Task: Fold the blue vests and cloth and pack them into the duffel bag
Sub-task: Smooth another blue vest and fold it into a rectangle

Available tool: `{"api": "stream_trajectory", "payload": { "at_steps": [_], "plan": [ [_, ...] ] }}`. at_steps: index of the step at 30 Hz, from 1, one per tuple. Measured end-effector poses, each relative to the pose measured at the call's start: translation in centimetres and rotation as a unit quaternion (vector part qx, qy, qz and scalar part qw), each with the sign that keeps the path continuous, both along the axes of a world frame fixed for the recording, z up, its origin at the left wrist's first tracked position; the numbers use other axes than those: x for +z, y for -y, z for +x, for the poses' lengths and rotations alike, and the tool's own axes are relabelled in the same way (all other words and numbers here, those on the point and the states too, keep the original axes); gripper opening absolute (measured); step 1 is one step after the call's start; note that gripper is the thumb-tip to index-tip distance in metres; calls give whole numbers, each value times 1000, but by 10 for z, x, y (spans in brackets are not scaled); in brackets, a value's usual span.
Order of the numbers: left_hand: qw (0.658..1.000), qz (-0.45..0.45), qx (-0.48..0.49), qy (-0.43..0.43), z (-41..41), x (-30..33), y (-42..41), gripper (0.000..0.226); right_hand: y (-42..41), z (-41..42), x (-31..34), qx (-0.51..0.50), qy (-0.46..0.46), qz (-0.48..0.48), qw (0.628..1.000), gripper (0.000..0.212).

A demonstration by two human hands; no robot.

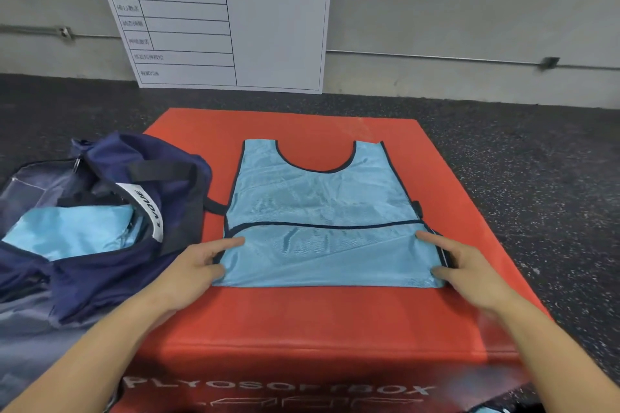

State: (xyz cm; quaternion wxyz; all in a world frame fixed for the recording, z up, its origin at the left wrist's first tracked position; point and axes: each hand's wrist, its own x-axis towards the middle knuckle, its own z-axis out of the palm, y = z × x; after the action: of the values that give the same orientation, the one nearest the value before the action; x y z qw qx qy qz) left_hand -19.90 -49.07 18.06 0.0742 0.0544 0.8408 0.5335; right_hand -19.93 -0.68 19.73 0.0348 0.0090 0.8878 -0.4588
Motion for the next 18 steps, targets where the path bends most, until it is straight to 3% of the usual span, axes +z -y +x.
{"api": "stream_trajectory", "payload": {
  "at_steps": [8,18],
  "plan": [
    [999,0,33,-33,19,-5,1,45,-2,32,10,28,51,-36,998,84],
    [999,-13,40,-3,76,-17,11,60,-11,102,13,61,98,-17,993,80]
  ]
}}
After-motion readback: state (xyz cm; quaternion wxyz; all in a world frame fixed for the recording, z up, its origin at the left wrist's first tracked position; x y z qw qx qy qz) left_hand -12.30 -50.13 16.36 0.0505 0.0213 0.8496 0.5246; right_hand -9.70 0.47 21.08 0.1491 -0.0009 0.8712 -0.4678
